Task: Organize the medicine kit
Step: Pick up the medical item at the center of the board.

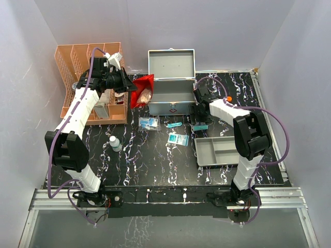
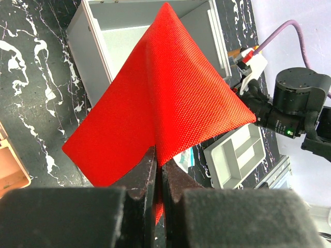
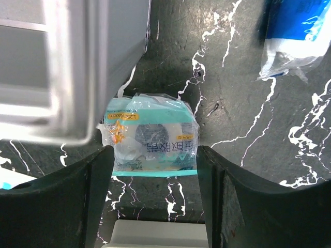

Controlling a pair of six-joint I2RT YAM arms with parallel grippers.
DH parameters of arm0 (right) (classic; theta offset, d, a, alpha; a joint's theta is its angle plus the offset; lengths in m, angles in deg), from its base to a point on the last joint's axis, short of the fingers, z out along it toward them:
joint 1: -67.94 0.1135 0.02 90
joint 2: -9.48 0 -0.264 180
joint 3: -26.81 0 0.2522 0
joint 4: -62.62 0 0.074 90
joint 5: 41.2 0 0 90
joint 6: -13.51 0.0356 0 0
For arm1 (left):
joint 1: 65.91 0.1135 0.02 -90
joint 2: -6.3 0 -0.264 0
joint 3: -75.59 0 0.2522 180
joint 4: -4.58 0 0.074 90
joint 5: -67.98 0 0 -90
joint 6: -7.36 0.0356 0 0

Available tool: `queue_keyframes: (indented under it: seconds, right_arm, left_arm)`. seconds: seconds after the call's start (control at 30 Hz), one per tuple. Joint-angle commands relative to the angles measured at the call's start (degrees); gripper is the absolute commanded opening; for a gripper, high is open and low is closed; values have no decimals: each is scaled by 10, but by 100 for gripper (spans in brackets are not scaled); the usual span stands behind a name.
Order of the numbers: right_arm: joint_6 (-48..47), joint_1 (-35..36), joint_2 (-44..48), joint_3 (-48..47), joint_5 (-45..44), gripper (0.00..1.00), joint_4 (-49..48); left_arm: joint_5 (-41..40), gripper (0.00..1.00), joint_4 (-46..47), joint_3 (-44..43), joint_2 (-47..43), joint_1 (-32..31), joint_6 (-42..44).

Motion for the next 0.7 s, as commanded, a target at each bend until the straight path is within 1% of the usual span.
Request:
queue_keyframes:
  seconds: [0.0,0.27,0.37,0.4,0.6,0.67]
  right_arm:
    - [4,-1,-15,6,-8,63,-25]
    - [13,8,-35,15,-16,63,-26]
    - [15,13,-40,16,-23,60,-18]
    - [15,13,-40,17,-24,57,-16]
    - [16,14,-25,33,-19,27,-10]
    - [18,14,-16,41,-18,21,-9]
  left_arm:
    - [13,0,2,-23,-17,3,1]
    - [15,0,4,-24,-15,4,1]
    - [15,0,4,-25,-15,3,1]
    - [15,0,4,-25,-15,4,1]
    - [17,0,3,-25,-14,4,2]
    - [18,0,4,-25,-13,4,2]
